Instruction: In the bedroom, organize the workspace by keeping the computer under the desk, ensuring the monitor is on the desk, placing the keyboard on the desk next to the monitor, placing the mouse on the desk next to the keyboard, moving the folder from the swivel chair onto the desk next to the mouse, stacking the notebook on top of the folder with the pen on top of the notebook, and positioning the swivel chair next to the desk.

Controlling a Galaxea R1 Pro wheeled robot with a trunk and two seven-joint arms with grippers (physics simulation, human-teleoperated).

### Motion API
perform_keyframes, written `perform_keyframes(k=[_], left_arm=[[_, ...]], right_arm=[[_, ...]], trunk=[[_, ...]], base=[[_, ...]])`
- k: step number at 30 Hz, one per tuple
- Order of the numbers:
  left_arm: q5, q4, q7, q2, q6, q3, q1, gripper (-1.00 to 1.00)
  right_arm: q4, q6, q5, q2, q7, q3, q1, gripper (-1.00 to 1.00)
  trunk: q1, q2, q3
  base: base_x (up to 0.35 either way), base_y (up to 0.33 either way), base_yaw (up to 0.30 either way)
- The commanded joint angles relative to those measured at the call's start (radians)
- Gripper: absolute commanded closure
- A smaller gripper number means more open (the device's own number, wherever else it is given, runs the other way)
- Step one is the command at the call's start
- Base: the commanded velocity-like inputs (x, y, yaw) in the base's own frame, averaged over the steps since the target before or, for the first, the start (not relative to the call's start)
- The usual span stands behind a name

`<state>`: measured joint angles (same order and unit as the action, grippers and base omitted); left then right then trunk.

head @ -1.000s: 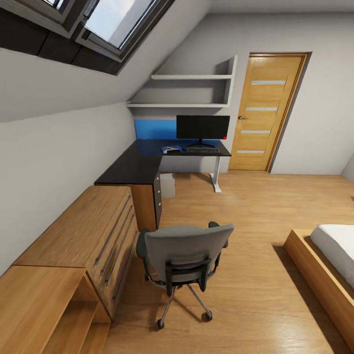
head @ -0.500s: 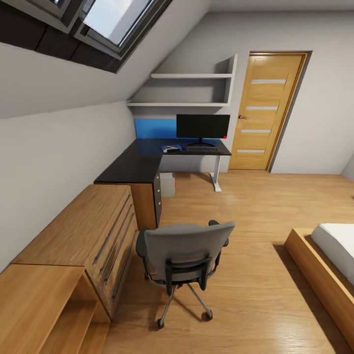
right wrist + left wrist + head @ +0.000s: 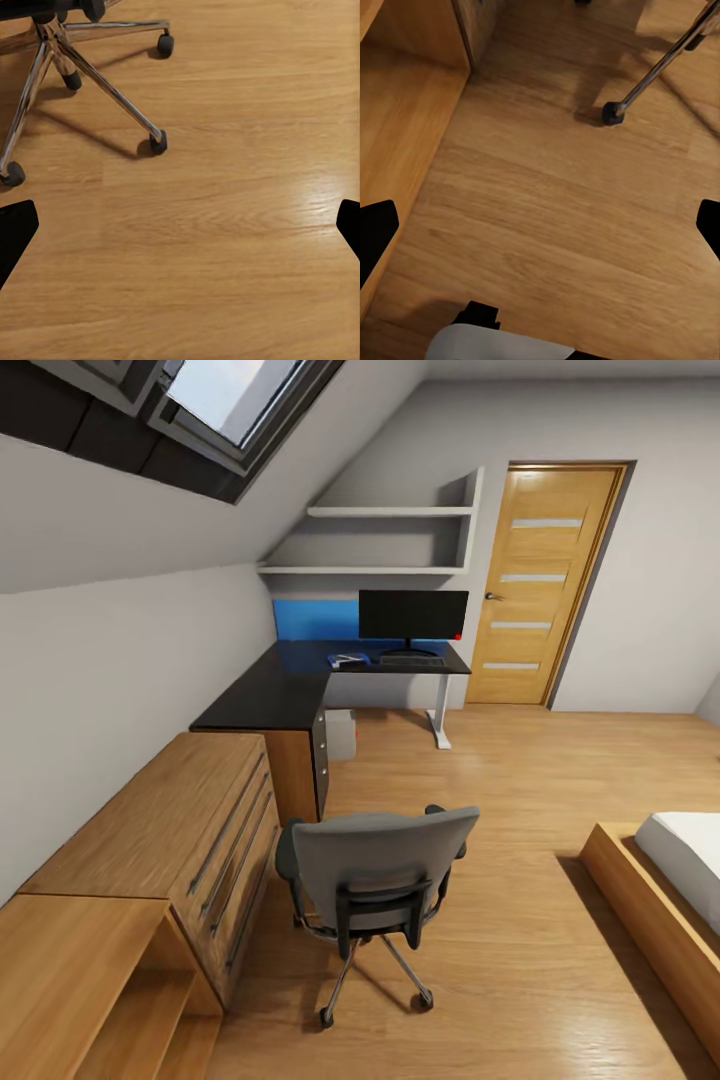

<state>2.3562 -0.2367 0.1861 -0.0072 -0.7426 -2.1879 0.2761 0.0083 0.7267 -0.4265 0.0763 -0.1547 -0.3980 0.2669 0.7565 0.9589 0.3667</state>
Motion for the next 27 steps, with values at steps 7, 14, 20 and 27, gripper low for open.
perform_keyframes(k=[7,14,20,27], left_arm=[[0.0,-0.003,0.004,-0.003,-0.004,-0.009,0.002,-1.0],[0.0,-0.003,0.001,-0.005,-0.004,-0.012,0.002,-1.0],[0.0,-0.003,-0.002,-0.005,-0.004,-0.014,0.001,-1.0],[0.0,-0.003,-0.003,-0.005,-0.004,-0.015,0.001,-1.0]], right_arm=[[0.001,0.002,-0.003,0.0,-0.006,-0.009,0.001,-1.0],[0.001,0.002,-0.004,0.0,-0.006,-0.009,0.001,-1.0],[0.001,0.001,-0.004,0.0,-0.006,-0.009,0.001,-1.0],[0.001,0.0,-0.005,0.0,-0.006,-0.009,0.0,-1.0]], trunk=[[0.027,0.05,0.023],[0.054,0.099,0.045],[0.077,0.141,0.064],[0.104,0.19,0.086]], base=[[0.0,0.0,0.0],[0.0,0.0,0.0],[0.0,0.0,0.0],[0.0,0.0,0.0]])
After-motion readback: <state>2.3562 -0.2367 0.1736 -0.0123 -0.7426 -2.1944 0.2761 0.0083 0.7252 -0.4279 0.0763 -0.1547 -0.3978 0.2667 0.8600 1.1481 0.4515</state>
